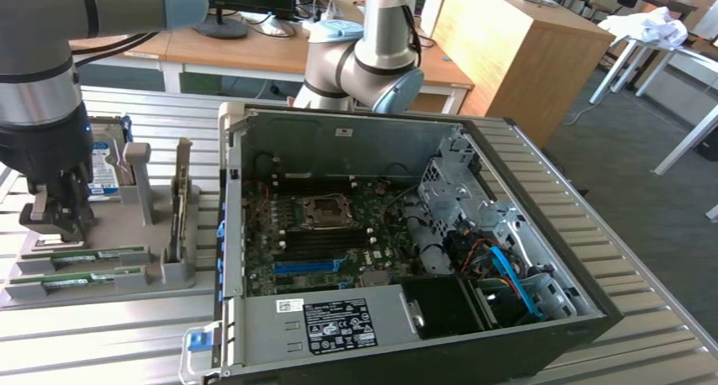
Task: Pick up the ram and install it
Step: 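Pick up the ram and move it above insertion slot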
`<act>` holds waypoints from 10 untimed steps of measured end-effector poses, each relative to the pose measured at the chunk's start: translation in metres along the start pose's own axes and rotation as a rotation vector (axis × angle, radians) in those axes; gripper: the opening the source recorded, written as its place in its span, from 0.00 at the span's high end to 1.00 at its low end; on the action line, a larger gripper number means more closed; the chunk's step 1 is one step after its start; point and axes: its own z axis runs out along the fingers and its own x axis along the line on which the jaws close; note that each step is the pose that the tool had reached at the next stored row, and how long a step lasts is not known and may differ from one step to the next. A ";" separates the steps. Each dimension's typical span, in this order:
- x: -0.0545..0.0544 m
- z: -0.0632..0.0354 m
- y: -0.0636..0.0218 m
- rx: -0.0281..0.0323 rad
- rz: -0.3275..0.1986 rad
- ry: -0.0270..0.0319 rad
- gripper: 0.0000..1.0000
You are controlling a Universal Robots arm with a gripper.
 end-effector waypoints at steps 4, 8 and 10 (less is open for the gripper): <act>0.000 0.0002 0.0000 0.0002 0.000 -0.0001 0.63; 0.001 0.0002 0.0000 0.0003 0.000 -0.0002 0.63; 0.002 0.0002 0.0000 0.0003 0.000 -0.0002 0.63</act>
